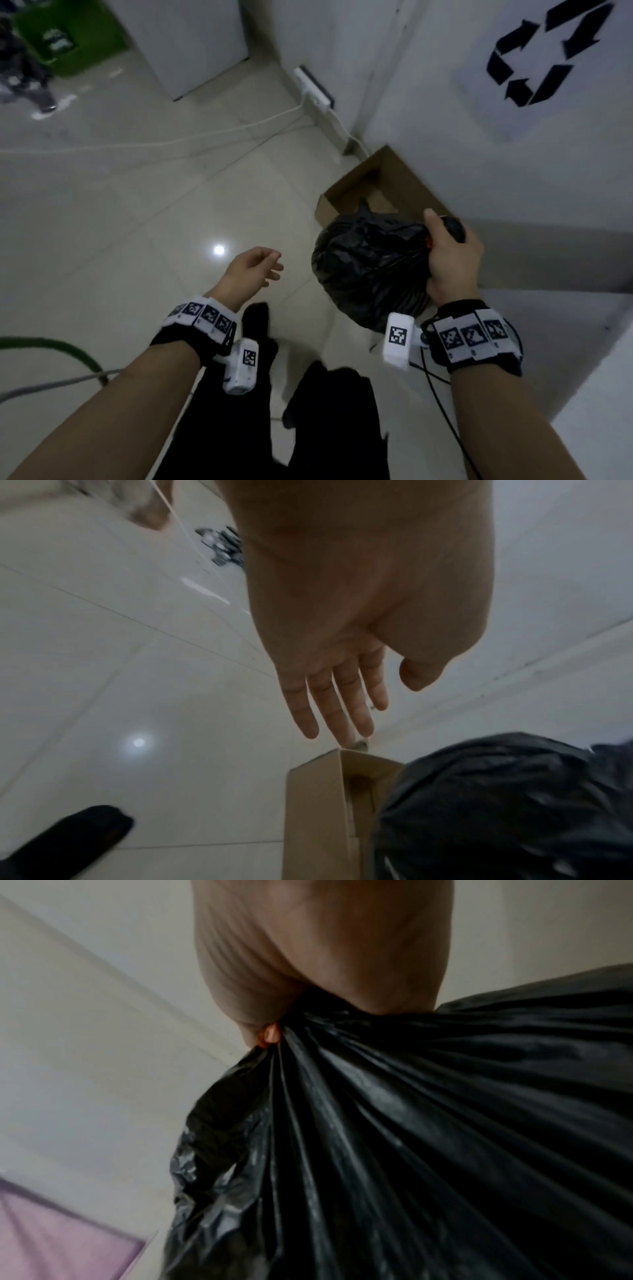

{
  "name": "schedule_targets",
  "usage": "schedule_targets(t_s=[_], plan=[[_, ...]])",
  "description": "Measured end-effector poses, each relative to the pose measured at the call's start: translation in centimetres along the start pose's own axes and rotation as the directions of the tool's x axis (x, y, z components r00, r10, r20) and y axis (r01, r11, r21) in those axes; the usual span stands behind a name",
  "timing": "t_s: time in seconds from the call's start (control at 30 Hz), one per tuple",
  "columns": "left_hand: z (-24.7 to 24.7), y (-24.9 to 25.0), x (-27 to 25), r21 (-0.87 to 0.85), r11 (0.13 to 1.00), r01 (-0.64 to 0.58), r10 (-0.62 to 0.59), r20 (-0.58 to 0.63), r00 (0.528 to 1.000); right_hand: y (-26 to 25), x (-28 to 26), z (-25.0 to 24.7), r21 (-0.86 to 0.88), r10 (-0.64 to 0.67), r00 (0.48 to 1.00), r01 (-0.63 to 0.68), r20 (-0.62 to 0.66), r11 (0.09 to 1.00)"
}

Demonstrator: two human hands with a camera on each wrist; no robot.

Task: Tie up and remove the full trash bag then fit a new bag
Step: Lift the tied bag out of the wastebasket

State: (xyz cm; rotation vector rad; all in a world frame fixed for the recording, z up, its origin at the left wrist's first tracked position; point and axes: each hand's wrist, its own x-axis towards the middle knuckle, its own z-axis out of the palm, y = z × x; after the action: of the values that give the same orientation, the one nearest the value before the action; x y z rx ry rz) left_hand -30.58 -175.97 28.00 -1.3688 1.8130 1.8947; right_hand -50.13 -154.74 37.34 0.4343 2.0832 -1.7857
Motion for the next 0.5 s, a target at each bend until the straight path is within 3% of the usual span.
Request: schedule_targets(t_s=[0.2, 0.33, 0.4, 0.5], plan=[[8.3, 2.7, 16.1, 0.009, 0.999, -0.04, 0.038, 0.111, 0.993, 3.0, 13.7, 3.1, 0.026, -0.07, 0.995, 0.072, -0.068, 0.997], [13.2, 2.2, 27.4, 0.203, 0.944, -0.261, 0.245, 0.1, 0.964, 7.6, 23.0, 4.7, -0.032, -0.118, 0.992, 0.116, -0.042, 0.993], [14.9, 1.4, 32.9, 0.456, 0.796, -0.397, 0.386, 0.122, 0.914, 10.4, 27.6, 5.4, -0.083, -0.079, 0.996, 0.076, -0.03, 0.994], [17.1, -0.5, 39.3, 0.751, 0.527, -0.399, 0.334, 0.249, 0.909, 15.3, 34.0, 7.1, -0.243, -0.058, 0.998, 0.057, 0.006, 0.968]])
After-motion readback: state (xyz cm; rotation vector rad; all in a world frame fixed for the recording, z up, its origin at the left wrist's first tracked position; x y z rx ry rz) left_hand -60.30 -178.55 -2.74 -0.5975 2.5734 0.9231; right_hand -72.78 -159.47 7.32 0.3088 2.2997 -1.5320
